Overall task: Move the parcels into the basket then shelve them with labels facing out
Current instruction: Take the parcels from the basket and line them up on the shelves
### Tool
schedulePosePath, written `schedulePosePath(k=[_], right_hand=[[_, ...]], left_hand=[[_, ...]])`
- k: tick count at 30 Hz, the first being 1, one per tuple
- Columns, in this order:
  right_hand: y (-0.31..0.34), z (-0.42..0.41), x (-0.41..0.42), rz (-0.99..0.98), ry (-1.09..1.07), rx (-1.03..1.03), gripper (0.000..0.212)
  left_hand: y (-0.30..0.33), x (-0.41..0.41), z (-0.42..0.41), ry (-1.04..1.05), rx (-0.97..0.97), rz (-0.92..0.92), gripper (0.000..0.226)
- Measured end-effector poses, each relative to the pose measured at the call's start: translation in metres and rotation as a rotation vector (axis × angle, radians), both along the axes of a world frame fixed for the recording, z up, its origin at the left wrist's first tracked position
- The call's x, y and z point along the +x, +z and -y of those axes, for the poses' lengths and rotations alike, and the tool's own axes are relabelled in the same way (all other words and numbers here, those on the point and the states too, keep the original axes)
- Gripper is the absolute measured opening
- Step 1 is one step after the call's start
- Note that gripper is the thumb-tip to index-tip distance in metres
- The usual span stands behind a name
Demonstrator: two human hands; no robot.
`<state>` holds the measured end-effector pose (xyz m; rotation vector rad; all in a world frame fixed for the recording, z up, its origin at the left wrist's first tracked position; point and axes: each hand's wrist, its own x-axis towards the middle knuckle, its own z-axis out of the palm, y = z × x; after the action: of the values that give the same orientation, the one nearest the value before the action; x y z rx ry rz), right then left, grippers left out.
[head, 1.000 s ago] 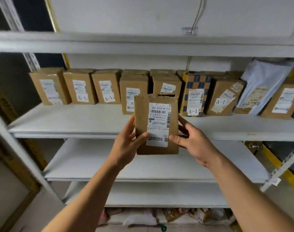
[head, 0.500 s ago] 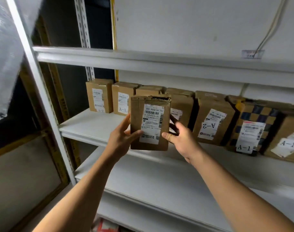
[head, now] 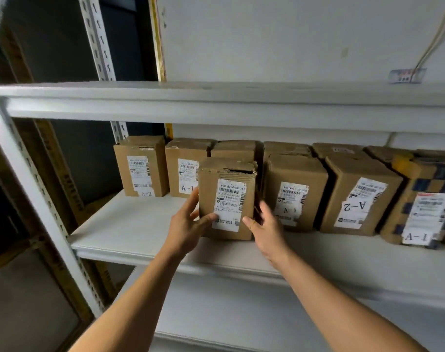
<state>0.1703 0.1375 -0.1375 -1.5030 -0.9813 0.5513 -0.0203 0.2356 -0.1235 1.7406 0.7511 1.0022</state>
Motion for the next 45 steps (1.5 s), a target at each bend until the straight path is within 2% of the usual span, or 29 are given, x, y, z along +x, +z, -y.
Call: schedulePosePath(k=[5, 17, 30, 34, 38, 41, 45], right_hand=[[-0.01, -0.019, -0.006, 0.051, -0.189, 0.0, 0.067], [-0.018, -0.052, -0.015, 0.122, -0.441, -0.037, 0.061], [-0.019, -0.049, -0.014, 0.14, -0.398, -0.047, 0.063], [-0.02, -0.047, -0.009, 0.055, -0.31, -0.033, 0.069], [-0.009, -0.022, -0.015, -0.008, -0.24, 0.024, 0.066], [-0.01, 0.013, -0.019, -0.004, -0.215, 0.031, 0.056], [-0.008, 0.078, -0.01, 0.074, -0.253, 0.036, 0.041]], left_hand=[[-0.005, 0.01, -0.027, -0.039, 0.097, -0.078, 0.08], [-0.015, 0.032, -0.055, -0.046, 0.162, -0.031, 0.083], [-0.018, 0.034, -0.058, -0.047, 0.09, -0.041, 0.086], [-0.02, 0.032, -0.057, -0.031, 0.093, -0.079, 0.085], [-0.024, 0.025, -0.046, 0.058, 0.085, -0.125, 0.071], [-0.028, 0.02, -0.016, 0.167, 0.071, -0.124, 0.049], [-0.025, 0.023, 0.037, 0.309, 0.191, -0.129, 0.04]])
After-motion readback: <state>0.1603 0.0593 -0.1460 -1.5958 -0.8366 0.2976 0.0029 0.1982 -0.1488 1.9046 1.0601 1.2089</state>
